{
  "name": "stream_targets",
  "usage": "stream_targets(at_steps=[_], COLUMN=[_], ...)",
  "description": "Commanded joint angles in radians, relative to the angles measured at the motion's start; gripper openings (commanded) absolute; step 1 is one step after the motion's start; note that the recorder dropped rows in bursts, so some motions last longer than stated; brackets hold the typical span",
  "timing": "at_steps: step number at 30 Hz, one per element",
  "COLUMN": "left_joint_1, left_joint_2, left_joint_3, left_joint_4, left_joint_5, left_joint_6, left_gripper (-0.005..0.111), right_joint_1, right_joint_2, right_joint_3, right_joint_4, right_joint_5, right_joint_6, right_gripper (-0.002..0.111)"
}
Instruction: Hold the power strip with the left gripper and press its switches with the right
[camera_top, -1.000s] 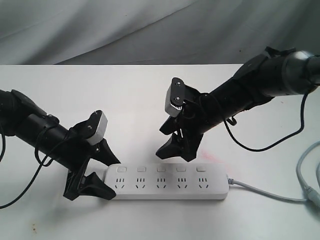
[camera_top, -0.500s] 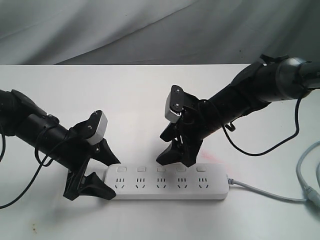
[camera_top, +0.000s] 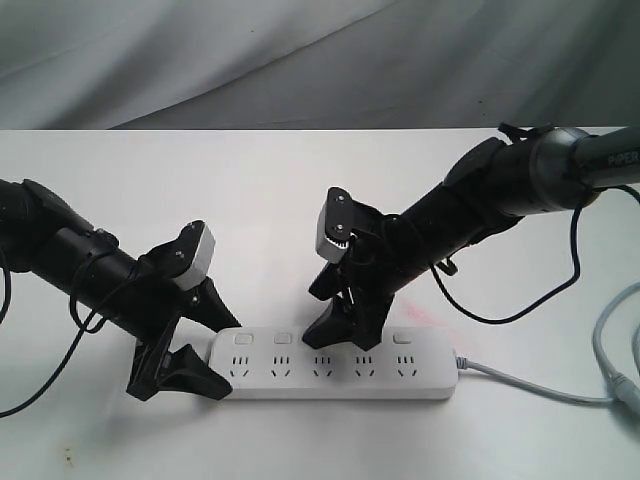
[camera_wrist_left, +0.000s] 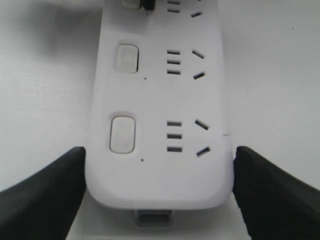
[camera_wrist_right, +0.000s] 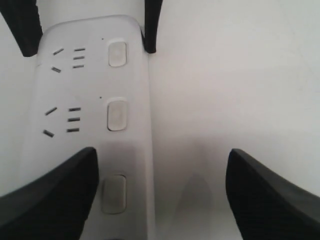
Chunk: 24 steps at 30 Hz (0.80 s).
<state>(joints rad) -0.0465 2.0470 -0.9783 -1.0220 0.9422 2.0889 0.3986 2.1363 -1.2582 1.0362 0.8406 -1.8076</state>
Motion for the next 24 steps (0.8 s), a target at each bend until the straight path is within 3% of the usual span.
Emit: stream_targets(at_steps=[1, 24], left_joint_1=[-0.004, -0.004], left_joint_2=[0.000, 0.000], left_joint_3=[-0.004, -0.004], left_joint_4=[0.008, 0.008], left_joint_5=[-0.001, -0.001], left_joint_6=[0.005, 0.005], left_gripper=[0.050, 0.050], right_joint_1=[-0.001, -0.001], right_joint_2=[-0.005, -0.002], right_joint_3=[0.005, 0.005], right_joint_4=[0.018, -0.073], right_joint_5=[0.000, -0.074], right_joint_6=[-0.003, 0.063], right_gripper=[0.066, 0.066])
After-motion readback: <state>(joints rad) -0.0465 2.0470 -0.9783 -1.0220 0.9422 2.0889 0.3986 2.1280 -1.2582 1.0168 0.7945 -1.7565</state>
